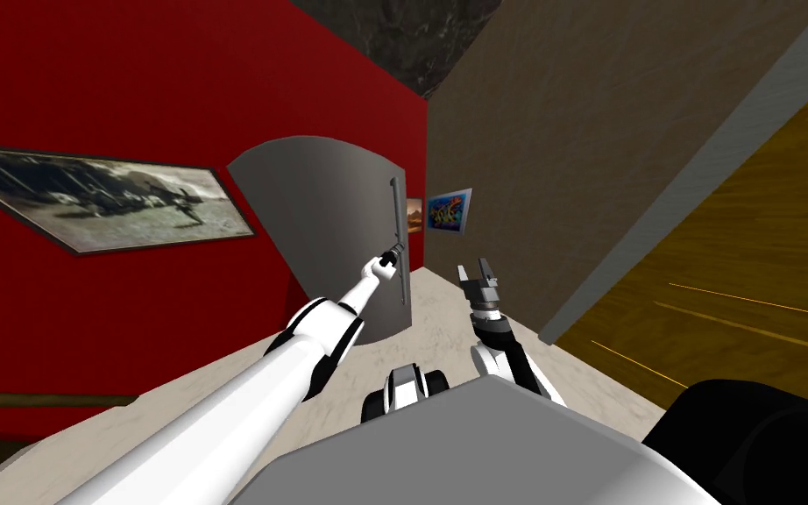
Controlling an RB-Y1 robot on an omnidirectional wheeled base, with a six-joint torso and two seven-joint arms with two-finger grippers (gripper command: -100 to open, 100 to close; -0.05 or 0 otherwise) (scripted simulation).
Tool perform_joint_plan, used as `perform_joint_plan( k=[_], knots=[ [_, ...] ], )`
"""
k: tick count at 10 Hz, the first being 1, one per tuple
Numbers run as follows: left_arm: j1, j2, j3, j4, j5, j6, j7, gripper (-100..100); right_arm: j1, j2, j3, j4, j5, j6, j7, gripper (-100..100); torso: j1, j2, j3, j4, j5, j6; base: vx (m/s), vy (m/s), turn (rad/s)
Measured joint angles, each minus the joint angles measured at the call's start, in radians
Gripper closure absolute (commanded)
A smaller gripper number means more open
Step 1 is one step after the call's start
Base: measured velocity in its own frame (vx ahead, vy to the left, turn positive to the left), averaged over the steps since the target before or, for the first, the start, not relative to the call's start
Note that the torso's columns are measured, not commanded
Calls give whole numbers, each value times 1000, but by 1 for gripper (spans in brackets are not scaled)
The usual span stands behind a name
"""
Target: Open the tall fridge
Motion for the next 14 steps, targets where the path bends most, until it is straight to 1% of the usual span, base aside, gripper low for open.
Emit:
perform_joint_plan(
  k=[1, 2, 3, 4, 5, 6, 7, 8, 9, 10, 11, 12, 13, 14],
  knots=[
    [6, 30, -23, -20, -9, -10, 22, 100, 0, 0, 0, 0, 0, 0, 0, 0, 3, 6, 4, 2, 1, 0, -131, 77, -160],
    [12, 53, -42, -39, -14, -11, 53, 100, 0, 0, 0, 0, 0, 0, 0, 0, 4, 8, 6, 5, 2, -1, -144, 75, -228],
    [29, 88, -72, -75, -23, -10, 85, 100, 0, 0, 0, 0, 0, 0, 0, 0, 5, 11, 7, 7, 2, -1, -137, 76, -126],
    [40, 108, -86, -96, -32, -9, 113, 100, 0, 0, 0, 0, 0, 0, 0, 0, 6, 11, 7, 9, 3, -4, -75, 31, -12],
    [46, 111, -87, -98, -39, -14, 130, 100, 0, 0, 0, 0, 0, 0, 0, 0, 7, 8, 5, 10, 4, -6, -101, 46, -174],
    [56, 132, -99, -113, -52, -23, 150, 100, 0, 0, 0, 0, 0, 0, 0, 0, 8, 10, 6, 9, 4, -3, -104, 57, -147],
    [73, 170, -130, -153, -50, -20, 182, 100, 0, 0, 0, 0, 0, 0, 0, 0, 10, 11, 7, 11, 4, -6, -64, 29, -8],
    [72, 176, -136, -151, -54, -23, 206, 100, 0, 0, 0, 0, 0, 0, 0, 0, 11, 10, 7, 12, 6, -8, -130, 58, -165],
    [75, 202, -153, -166, -64, -30, 232, 100, 0, 0, 0, 0, 0, 0, 0, 0, 13, 15, 9, 12, 6, -6, -127, 70, -147],
    [69, 213, -160, -152, -72, -45, 256, 100, 0, 0, 0, 0, 0, 0, 0, 0, 13, 15, 10, 13, 6, -7, -61, 30, -26],
    [74, 222, -169, -158, -75, -47, 276, 100, 0, 0, 0, 0, 0, 0, 0, 0, 12, 12, 8, 14, 6, -9, -110, 47, -172],
    [82, 249, -192, -183, -82, -47, 304, 100, 0, 0, 0, 0, 0, 0, 0, 0, 12, 15, 9, 12, 5, -5, -132, 57, -131],
    [90, 271, -205, -201, -88, -51, 330, 100, 0, 0, 0, 0, 0, 0, 0, 0, 11, 15, 10, 13, 5, -7, -69, 23, -17],
    [107, 288, -216, -235, -92, -41, 353, 100, 0, 0, 0, 0, 0, 0, 0, 0, 11, 13, 8, 15, 6, -9, -92, 23, -170]
  ],
)
